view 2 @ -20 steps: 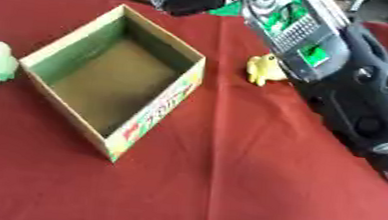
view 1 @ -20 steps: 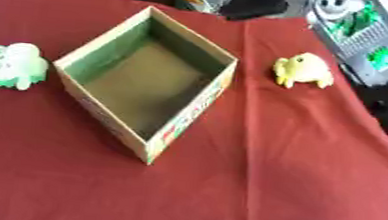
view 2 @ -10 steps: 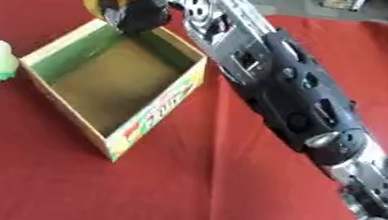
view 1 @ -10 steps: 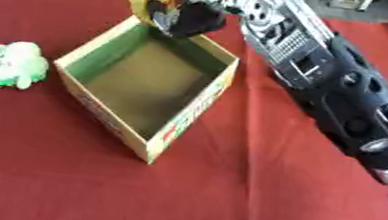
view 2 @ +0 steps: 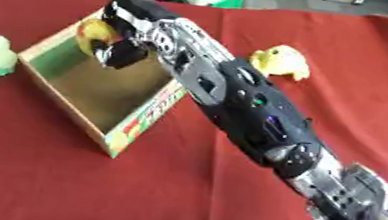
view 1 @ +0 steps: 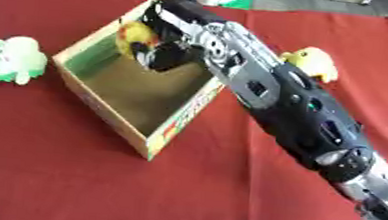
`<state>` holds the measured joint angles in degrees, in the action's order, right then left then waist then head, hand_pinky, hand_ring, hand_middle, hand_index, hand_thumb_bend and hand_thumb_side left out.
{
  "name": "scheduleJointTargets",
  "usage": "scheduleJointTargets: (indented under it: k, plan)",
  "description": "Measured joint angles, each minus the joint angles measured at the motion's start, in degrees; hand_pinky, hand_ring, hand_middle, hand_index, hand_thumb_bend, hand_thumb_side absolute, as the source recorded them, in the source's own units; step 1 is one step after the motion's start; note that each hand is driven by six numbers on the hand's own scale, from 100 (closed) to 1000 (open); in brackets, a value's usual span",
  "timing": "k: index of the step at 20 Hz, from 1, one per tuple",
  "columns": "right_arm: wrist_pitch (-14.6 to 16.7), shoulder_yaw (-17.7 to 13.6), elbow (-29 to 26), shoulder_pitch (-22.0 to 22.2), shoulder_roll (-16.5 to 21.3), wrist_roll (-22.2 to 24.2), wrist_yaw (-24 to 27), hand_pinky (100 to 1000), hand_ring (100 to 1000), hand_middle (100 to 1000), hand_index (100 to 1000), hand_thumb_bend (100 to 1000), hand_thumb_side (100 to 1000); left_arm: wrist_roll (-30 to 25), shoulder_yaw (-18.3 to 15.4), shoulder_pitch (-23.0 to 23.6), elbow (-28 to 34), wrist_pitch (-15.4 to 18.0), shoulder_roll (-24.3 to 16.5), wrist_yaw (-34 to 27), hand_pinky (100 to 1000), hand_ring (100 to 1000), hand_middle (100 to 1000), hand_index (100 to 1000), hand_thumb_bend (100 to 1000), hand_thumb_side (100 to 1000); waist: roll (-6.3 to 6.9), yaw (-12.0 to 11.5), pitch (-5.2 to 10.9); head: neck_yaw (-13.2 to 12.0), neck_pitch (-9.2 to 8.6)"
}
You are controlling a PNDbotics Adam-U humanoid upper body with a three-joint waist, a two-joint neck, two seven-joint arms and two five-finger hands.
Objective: Pick up objects on the table and place them in the box.
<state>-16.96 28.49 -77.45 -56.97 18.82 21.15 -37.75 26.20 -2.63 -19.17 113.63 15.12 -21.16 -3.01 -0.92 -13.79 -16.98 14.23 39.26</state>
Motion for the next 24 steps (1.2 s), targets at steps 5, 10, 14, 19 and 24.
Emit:
scheduleJointTargets:
  k: [5,10,14,19,24]
  plan:
    - [1.89,0.52,4.18,0.02,-1.69,0.7,-4.57,687,671,538,596,100,330,-0.1,0.01,-0.01,0.0,-0.06,0.0,-0.03,557,606,594,764,100,819,-0.08,-0.02,0.0,0.0,-0.02]
    - [4.3,0.84,7.12,0.26,-2.77,2.09,-8.73,714,748,671,756,100,407,-0.18,0.03,-0.01,0.0,-0.1,0.02,-0.05,557,607,594,763,100,820,-0.08,-0.03,-0.02,0.0,-0.09]
    - [6.5,0.81,7.99,0.42,-3.36,4.82,-10.06,774,816,799,902,100,501,-0.24,0.06,-0.01,0.0,-0.12,0.03,-0.12,557,608,594,763,100,821,-0.03,-0.02,-0.04,0.01,-0.18]
    - [8.25,0.27,8.79,0.41,-3.53,8.73,-10.53,802,854,855,964,357,559,-0.31,0.32,-0.01,0.0,-0.18,0.08,-0.29,557,608,594,763,100,821,0.07,0.0,-0.04,0.01,-0.48]
    - [7.76,-1.09,8.49,-0.09,-3.48,10.15,-9.84,840,896,898,1000,738,631,-0.34,0.35,-0.01,0.0,-0.21,0.45,-0.44,557,609,594,763,100,821,0.1,0.05,0.0,-0.01,-0.52]
